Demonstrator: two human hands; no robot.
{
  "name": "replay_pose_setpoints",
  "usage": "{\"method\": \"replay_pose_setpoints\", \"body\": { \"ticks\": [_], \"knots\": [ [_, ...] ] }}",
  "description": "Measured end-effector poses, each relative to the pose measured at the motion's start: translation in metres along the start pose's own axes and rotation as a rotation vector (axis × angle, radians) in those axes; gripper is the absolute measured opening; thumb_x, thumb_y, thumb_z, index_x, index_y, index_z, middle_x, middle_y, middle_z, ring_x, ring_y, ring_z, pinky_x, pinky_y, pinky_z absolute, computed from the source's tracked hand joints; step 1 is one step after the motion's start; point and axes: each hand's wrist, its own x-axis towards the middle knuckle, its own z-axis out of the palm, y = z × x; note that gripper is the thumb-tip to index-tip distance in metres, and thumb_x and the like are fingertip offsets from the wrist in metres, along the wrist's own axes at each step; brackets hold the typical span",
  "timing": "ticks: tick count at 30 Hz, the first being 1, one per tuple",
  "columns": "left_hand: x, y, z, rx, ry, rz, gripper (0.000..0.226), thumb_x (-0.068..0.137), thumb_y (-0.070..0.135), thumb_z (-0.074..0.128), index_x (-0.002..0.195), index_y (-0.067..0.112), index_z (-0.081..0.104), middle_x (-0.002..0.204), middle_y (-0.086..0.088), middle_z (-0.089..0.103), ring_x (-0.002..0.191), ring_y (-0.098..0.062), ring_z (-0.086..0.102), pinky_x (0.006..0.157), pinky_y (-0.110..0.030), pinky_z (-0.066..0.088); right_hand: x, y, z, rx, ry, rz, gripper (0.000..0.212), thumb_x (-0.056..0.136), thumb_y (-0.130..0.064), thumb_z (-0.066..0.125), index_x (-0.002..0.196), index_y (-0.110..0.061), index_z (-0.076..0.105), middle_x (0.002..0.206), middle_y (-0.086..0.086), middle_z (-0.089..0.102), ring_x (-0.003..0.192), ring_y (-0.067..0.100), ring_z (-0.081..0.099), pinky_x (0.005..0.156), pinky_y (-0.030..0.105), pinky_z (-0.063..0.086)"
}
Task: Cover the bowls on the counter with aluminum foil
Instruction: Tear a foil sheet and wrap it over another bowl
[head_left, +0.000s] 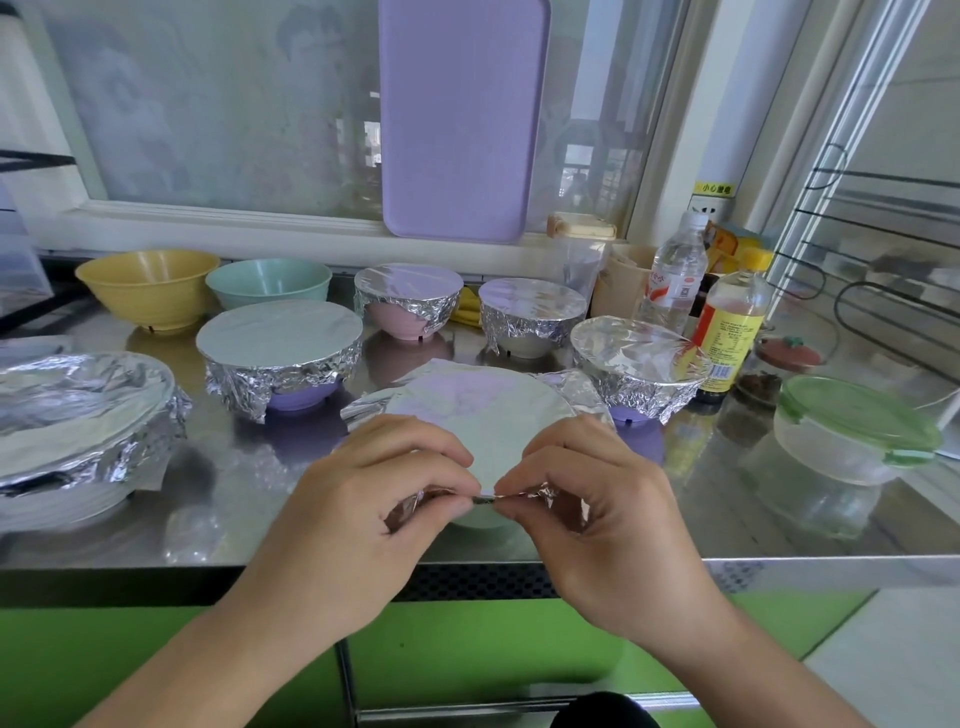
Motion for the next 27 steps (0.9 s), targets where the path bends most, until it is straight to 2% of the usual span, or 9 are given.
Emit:
{"method": "replay_pose_setpoints", "body": {
  "ticks": [2, 5, 9, 14, 18, 20, 23, 27],
  "knots": [
    [-0.001, -0.001, -0.001, 0.006, -0.004, 0.003, 0.014, 0.085, 0.012, 0.083, 0.092, 0.024, 0.082, 0.107, 0.017, 0.069, 0.107, -0.015, 0.068, 0.084, -0.031, 0.055, -0.001, 0.002, -0.002, 0.005, -0.007, 0.000, 0.021, 0.085, -0.002, 0.085, 0.090, -0.021, 0.076, 0.093, -0.013, 0.061, 0.077, 0.009, 0.055, 0.065, 0.023, 0.045],
    [-0.001, -0.001, -0.002, -0.011, -0.006, -0.006, 0.011, 0.086, 0.015, 0.083, 0.091, 0.025, 0.081, 0.108, 0.017, 0.069, 0.108, -0.015, 0.068, 0.083, -0.036, 0.058, 0.000, 0.000, -0.003, 0.024, -0.003, 0.010, 0.017, 0.086, -0.009, 0.087, 0.086, -0.021, 0.075, 0.090, -0.013, 0.060, 0.074, 0.012, 0.056, 0.064, 0.028, 0.046],
    [0.001, -0.002, -0.002, -0.021, 0.000, -0.004, 0.006, 0.090, 0.021, 0.079, 0.091, 0.026, 0.081, 0.109, 0.017, 0.069, 0.108, -0.015, 0.068, 0.082, -0.034, 0.057, 0.004, -0.004, 0.001, -0.036, -0.017, -0.010, 0.018, 0.086, -0.008, 0.085, 0.085, -0.020, 0.072, 0.088, -0.012, 0.059, 0.075, 0.008, 0.051, 0.065, 0.028, 0.044],
    [0.001, -0.004, -0.007, 0.010, -0.055, -0.008, 0.021, 0.093, 0.008, 0.075, 0.096, 0.028, 0.080, 0.113, 0.019, 0.068, 0.111, -0.010, 0.067, 0.087, -0.026, 0.052, 0.004, -0.002, -0.003, -0.017, -0.052, 0.006, 0.025, 0.086, 0.004, 0.079, 0.089, -0.019, 0.073, 0.092, -0.013, 0.059, 0.077, 0.007, 0.053, 0.064, 0.022, 0.043],
    [0.003, -0.003, -0.011, 0.001, -0.078, -0.043, 0.032, 0.091, -0.002, 0.074, 0.094, 0.029, 0.078, 0.115, 0.019, 0.068, 0.112, -0.011, 0.067, 0.087, -0.026, 0.051, 0.012, -0.010, -0.012, 0.002, -0.091, 0.027, 0.015, 0.089, -0.006, 0.074, 0.090, -0.021, 0.074, 0.092, -0.013, 0.061, 0.087, 0.012, 0.059, 0.068, 0.021, 0.046],
    [0.003, -0.004, -0.013, -0.012, -0.074, -0.063, 0.033, 0.092, -0.002, 0.072, 0.093, 0.030, 0.077, 0.117, 0.019, 0.067, 0.111, -0.011, 0.068, 0.084, -0.029, 0.054, 0.022, -0.007, -0.017, -0.047, -0.045, 0.060, 0.014, 0.091, -0.009, 0.070, 0.097, -0.021, 0.075, 0.097, -0.013, 0.063, 0.096, 0.010, 0.061, 0.077, 0.014, 0.042],
    [0.004, -0.007, -0.018, 0.031, -0.021, -0.093, 0.038, 0.089, -0.004, 0.072, 0.089, 0.033, 0.076, 0.118, 0.018, 0.067, 0.107, -0.010, 0.069, 0.085, -0.033, 0.056, 0.043, 0.010, -0.021, -0.156, -0.040, 0.204, 0.024, 0.099, -0.012, 0.065, 0.120, -0.020, 0.074, 0.115, -0.012, 0.065, 0.106, 0.003, 0.058, 0.086, 0.004, 0.035],
    [0.010, -0.011, -0.024, 0.137, 0.064, -0.147, 0.043, 0.081, -0.007, 0.075, 0.077, 0.035, 0.073, 0.108, 0.018, 0.064, 0.106, -0.010, 0.066, 0.089, -0.027, 0.049, 0.062, 0.026, -0.017, -0.241, -0.148, 0.300, 0.037, 0.100, -0.015, 0.062, 0.136, -0.015, 0.069, 0.129, -0.003, 0.063, 0.114, 0.010, 0.054, 0.087, 0.005, 0.032]
  ]
}}
